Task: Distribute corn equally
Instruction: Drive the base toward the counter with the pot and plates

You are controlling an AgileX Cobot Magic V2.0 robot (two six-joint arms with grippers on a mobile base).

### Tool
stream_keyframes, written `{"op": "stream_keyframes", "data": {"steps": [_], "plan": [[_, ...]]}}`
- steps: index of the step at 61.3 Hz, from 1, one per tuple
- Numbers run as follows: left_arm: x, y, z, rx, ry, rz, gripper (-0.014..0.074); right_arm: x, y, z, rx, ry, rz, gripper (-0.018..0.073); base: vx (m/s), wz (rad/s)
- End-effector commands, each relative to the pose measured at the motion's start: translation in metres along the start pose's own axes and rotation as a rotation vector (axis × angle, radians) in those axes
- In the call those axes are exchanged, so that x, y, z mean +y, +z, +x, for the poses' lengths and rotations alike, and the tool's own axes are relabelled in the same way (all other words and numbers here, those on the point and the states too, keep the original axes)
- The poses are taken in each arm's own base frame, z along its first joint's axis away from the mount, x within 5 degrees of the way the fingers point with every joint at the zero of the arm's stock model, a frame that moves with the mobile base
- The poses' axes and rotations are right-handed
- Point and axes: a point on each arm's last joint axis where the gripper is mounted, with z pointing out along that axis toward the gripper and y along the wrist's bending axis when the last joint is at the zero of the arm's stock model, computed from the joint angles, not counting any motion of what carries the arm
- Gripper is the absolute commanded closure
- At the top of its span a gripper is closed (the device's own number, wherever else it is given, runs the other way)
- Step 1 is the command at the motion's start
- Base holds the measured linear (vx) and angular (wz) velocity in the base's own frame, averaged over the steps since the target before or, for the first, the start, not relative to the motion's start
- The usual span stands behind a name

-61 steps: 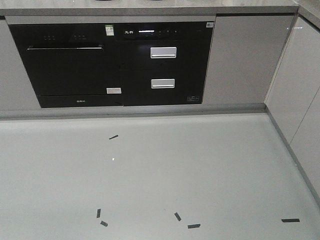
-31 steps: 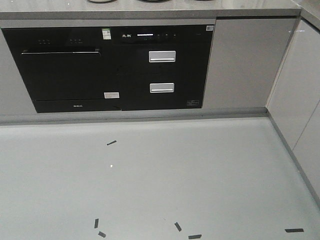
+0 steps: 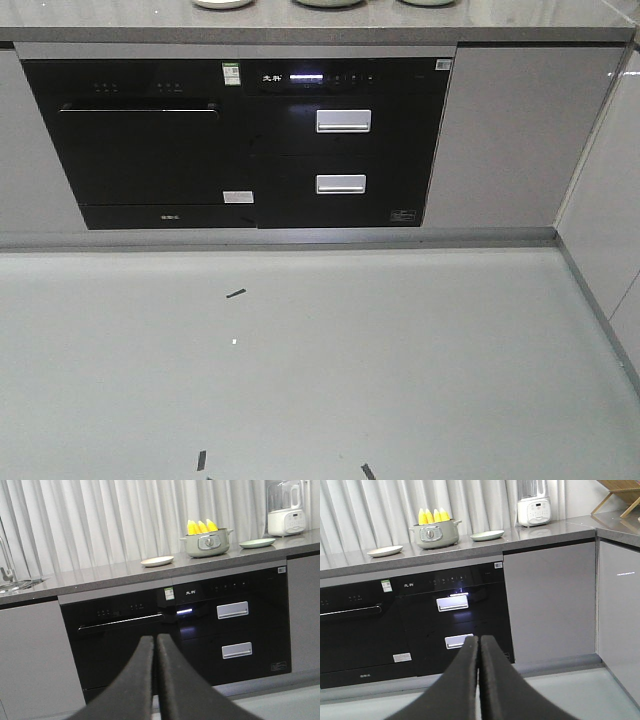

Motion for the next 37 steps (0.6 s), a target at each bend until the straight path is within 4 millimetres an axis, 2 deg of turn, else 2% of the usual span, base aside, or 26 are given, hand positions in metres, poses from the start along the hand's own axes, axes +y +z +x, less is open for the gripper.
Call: {"op": "stream_keyframes", "data": {"steps": [1, 37], "plan": [[0.0027, -0.0016, -0.0064, -0.083, -0.005, -0.031, 0.0603, 0.0006, 0.0005, -0.0044, -0.067, -0.013, -0.008, 0.0564, 0.11, 0.00], [0.0027, -0.0016, -0.0064, -0.083, -0.005, -0.031, 0.0603, 0.0006, 0.0005, -0.0044, -0.067, -0.013, -0.008, 0.0564, 0.12, 0.02]]}}
